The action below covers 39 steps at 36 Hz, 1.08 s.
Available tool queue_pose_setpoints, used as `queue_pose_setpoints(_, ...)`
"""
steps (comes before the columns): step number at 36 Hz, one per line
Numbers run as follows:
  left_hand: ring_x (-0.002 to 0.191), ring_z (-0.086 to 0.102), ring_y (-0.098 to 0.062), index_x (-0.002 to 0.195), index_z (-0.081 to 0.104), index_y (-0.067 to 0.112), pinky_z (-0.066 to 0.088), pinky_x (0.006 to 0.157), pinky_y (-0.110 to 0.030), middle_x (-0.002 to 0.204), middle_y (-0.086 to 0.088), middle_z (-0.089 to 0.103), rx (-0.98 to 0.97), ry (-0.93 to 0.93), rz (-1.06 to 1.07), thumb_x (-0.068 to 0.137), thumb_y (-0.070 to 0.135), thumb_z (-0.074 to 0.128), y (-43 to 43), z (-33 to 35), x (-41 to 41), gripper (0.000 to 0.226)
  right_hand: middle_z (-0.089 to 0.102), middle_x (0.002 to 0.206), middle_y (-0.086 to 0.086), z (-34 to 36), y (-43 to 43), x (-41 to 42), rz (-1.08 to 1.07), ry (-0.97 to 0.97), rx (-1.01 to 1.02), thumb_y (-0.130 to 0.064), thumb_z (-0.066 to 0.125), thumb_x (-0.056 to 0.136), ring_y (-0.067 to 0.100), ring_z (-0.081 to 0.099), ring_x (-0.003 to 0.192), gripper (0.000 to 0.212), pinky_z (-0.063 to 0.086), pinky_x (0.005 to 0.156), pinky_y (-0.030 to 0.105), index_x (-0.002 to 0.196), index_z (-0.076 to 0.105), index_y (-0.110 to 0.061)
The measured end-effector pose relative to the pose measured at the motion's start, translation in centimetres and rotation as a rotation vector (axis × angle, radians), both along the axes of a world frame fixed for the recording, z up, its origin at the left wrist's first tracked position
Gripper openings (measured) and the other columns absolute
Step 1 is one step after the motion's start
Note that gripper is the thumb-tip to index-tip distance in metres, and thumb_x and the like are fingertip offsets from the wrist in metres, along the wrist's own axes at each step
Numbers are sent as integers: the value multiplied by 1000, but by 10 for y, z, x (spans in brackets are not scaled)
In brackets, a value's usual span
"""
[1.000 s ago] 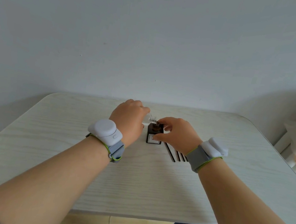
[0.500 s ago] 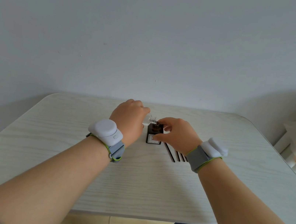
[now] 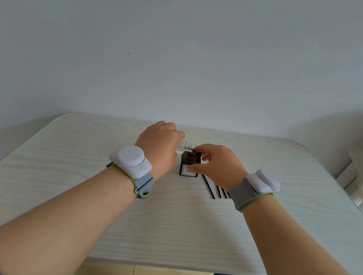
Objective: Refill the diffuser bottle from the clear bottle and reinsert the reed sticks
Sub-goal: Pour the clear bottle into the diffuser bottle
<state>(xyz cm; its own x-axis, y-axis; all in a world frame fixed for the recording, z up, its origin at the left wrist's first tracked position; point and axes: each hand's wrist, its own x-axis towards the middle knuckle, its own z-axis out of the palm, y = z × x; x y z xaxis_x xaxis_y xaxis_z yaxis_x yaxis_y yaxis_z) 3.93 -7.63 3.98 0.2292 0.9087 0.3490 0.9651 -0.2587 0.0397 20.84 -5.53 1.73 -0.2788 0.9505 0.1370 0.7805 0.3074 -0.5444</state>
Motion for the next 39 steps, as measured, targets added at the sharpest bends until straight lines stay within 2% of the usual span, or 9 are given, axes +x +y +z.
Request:
queue_pose_setpoints(4,112,49,-26,119,59,14,44,88,-35,116,-5,59,3,5,-1,86,8,57,0,0,1,33,57,95,-12,0,0,0,-1,1,3,-33,74,77,9,57,96,49,44,81,22,123,61,-25)
queue_pose_setpoints(11,113,48,-26,120,59,14,44,90,-36,118,-5,59,-3,14,-1,87,12,58,0,1,1,32,57,96,-12,1,0,0,3,-2,-7,-34,74,77,11,59,100,49,46,84,24,123,61,-25)
queue_pose_setpoints(28,113,49,-26,119,59,14,44,89,-36,118,-4,59,6,21,-2,87,11,57,2,0,1,32,57,95,-13,0,0,0,-1,2,-7,-34,75,76,10,59,99,49,44,81,22,123,61,-25)
queue_pose_setpoints(39,111,49,-26,117,60,13,45,89,-37,115,-5,59,14,38,-3,86,9,56,2,1,2,31,64,103,-8,0,1,0,-8,13,-14,-34,75,76,10,59,99,50,45,82,23,123,61,-25)
